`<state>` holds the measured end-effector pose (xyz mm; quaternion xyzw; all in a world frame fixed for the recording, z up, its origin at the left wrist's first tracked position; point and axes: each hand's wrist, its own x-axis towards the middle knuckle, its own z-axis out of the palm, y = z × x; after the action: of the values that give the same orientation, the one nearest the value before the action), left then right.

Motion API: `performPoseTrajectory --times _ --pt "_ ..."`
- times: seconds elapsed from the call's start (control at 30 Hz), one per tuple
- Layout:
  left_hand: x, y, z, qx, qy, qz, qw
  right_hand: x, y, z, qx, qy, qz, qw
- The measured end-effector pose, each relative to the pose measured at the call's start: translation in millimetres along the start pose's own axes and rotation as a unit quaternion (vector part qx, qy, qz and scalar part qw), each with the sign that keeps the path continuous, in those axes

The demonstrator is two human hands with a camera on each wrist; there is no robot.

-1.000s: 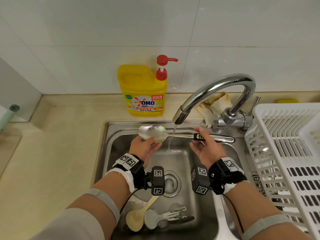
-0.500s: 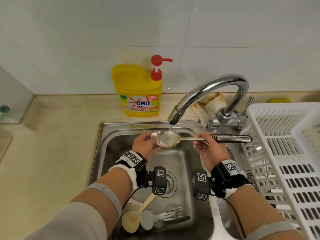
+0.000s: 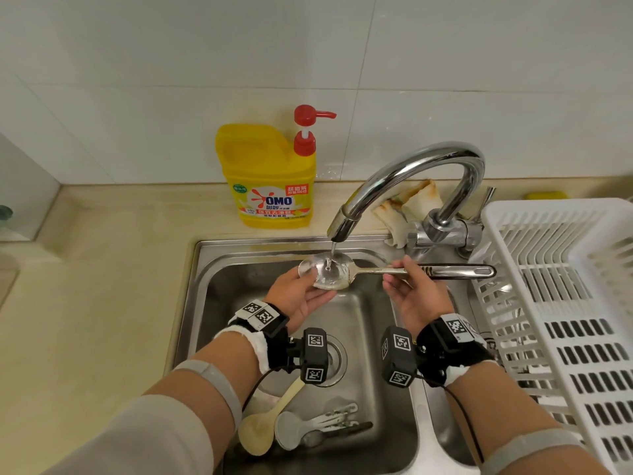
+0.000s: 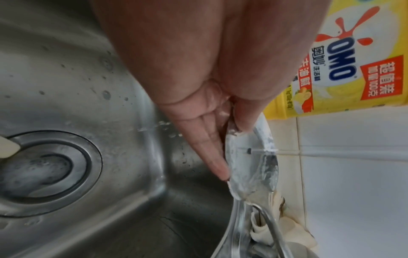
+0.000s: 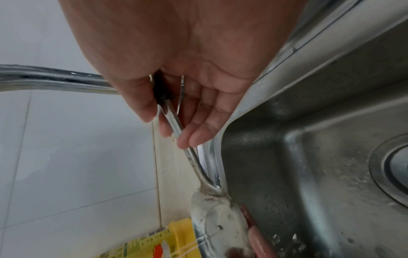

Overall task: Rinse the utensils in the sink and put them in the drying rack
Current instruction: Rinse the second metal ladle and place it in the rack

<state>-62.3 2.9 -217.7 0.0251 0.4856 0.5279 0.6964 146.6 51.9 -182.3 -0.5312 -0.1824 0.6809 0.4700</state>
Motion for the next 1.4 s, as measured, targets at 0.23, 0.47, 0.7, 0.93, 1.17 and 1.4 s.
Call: performPoseTrajectory --times 0.23,0.47,0.7,0.93,1.17,1.4 --pt "-6.9 10.5 -5.6 -0.088 0.010 0.027 0.996 -5.4 7.5 7.2 0.077 -0.029 0.101 0.992" --pt "-14.3 21.2 -5.4 -0.116 0.011 -0.024 0.993 -15.2 4.6 11.2 0.109 -0.055 0.112 0.986" --pt "-26.1 27.3 7.3 -0.111 0.017 0.010 0.994 -24.2 1.6 1.8 0.133 -0.087 0.137 0.978" --pt "-34.5 27.9 24.9 -0.096 0.020 0.014 0.995 -31.1 -3.0 -9.2 0.179 -0.010 0.145 0.973" --pt "-44.4 29.5 24.1 -0.078 0.028 0.058 0.995 -38.8 0.7 -13.7 -0.102 0.058 0.121 0.986" --pt "-78.4 46.0 -7.4 -0.044 0.082 0.130 0.987 -55.3 -3.3 5.1 -0.431 -0.017 0.067 0.899"
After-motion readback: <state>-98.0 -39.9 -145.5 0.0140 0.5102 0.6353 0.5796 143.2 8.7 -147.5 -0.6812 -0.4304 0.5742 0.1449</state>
